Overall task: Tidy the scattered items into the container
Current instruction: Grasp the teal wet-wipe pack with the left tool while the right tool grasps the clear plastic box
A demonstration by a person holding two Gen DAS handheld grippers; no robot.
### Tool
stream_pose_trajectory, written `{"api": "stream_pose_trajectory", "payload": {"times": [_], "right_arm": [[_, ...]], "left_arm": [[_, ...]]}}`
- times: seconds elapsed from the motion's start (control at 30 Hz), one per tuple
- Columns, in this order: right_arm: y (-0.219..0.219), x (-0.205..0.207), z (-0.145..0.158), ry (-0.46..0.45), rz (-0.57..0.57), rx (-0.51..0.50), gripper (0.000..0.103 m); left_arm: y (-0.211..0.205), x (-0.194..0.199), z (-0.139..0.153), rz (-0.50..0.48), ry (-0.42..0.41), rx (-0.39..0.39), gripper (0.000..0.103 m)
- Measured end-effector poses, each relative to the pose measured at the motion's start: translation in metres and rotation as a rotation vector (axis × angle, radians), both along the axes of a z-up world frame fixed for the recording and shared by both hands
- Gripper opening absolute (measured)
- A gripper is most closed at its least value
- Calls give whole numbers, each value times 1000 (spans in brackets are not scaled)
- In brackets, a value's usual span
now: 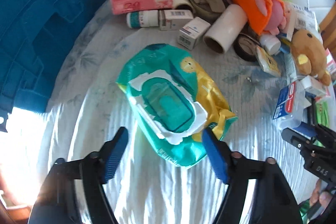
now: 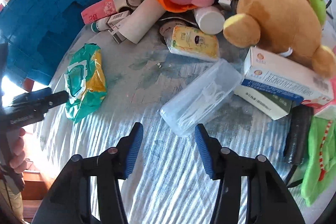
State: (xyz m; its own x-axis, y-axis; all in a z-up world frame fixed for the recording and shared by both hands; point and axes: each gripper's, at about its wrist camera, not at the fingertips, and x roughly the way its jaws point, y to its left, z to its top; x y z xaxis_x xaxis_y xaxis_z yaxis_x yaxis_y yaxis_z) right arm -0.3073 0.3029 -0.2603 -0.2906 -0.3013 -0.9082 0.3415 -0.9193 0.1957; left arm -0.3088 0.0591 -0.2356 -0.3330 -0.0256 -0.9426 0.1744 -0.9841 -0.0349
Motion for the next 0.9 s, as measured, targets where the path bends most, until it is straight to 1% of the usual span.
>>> {"api": "stream_pose_trajectory", "payload": {"times": [0.07,0.1,0.17,0.2,0.23,0.3,0.33,0.43,0.53,0.6,0.63,0.73,0.77,0.8,0.83,0.87,0.9], "right_arm": [[-3,4,17,61,12,23,51],[-5,5,26,90,20,24,52],[-10,1,37,120,37,8,52],[-14,-2,41,126,47,0,52],[-21,-8,40,120,60,-3,52],[-40,-19,31,105,90,3,52],[-50,-24,25,96,101,13,52],[-75,-34,6,71,126,42,52],[-98,-40,-11,35,160,48,52],[-112,-39,-23,-1,190,59,52],[-116,-36,-25,-14,199,55,52],[-120,-24,-29,-56,225,0,52],[-121,-20,-30,-75,234,-21,52],[-120,-17,-30,-73,227,-16,52],[-119,-14,-29,-68,218,-8,52],[-118,-12,-29,-64,209,0,52],[-114,-10,-24,-59,189,-14,52]], "left_arm": [[-13,4,5,54,22,15,83],[-17,2,4,77,17,16,83],[-27,1,-8,116,4,3,83],[-32,2,-15,134,-4,-4,79],[-35,1,-22,146,-14,-5,65],[-43,2,-29,164,-27,10,49],[-47,3,-31,170,-29,9,49],[-59,5,-32,181,-24,-29,49],[-67,-4,-42,170,-34,-39,49],[-68,-14,-49,142,-42,-36,48],[-68,-19,-51,130,-37,-30,46],[-68,-32,-45,109,6,-67,46],[-68,-36,-42,99,12,-61,47],[-69,-41,-38,89,19,-54,48],[-69,-43,-33,76,29,-44,57],[-67,-43,-25,64,48,-39,63],[-64,-42,-17,48,70,-33,75]]}}
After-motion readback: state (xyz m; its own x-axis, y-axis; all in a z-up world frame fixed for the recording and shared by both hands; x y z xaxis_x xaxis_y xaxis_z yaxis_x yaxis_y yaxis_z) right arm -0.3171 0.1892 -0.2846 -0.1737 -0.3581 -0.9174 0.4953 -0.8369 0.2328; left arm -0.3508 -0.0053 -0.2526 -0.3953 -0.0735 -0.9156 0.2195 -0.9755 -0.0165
